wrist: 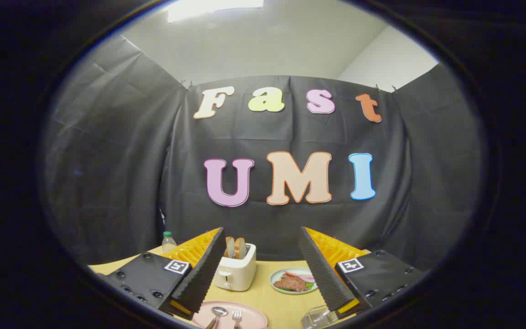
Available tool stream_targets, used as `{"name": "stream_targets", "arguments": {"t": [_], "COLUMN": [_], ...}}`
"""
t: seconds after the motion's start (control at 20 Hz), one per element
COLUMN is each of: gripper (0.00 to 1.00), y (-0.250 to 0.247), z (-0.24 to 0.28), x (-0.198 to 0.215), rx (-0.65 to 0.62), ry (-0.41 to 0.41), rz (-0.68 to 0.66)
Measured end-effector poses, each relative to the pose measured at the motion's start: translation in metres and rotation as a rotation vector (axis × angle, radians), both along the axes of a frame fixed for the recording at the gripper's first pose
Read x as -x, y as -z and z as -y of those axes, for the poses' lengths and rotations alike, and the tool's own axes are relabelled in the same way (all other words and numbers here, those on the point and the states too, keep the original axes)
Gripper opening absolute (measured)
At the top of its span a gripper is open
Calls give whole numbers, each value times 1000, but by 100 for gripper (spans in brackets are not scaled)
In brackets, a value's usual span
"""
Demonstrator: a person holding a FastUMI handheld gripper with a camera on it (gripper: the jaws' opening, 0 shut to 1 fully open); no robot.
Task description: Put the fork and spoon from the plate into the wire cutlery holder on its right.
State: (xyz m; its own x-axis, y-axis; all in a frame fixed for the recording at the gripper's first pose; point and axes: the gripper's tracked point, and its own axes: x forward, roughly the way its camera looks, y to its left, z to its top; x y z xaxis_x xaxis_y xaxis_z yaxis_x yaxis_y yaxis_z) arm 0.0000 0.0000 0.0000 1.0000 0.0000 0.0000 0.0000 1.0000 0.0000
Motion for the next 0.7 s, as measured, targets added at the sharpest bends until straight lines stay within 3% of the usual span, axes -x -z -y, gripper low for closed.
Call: {"name": "stream_targets", "arguments": {"t": [0.7], "gripper": [100], "y": [7], "z": [-10], "x": [-4], "rx": [-5], "ry": [-46], "rz": [-27]}}
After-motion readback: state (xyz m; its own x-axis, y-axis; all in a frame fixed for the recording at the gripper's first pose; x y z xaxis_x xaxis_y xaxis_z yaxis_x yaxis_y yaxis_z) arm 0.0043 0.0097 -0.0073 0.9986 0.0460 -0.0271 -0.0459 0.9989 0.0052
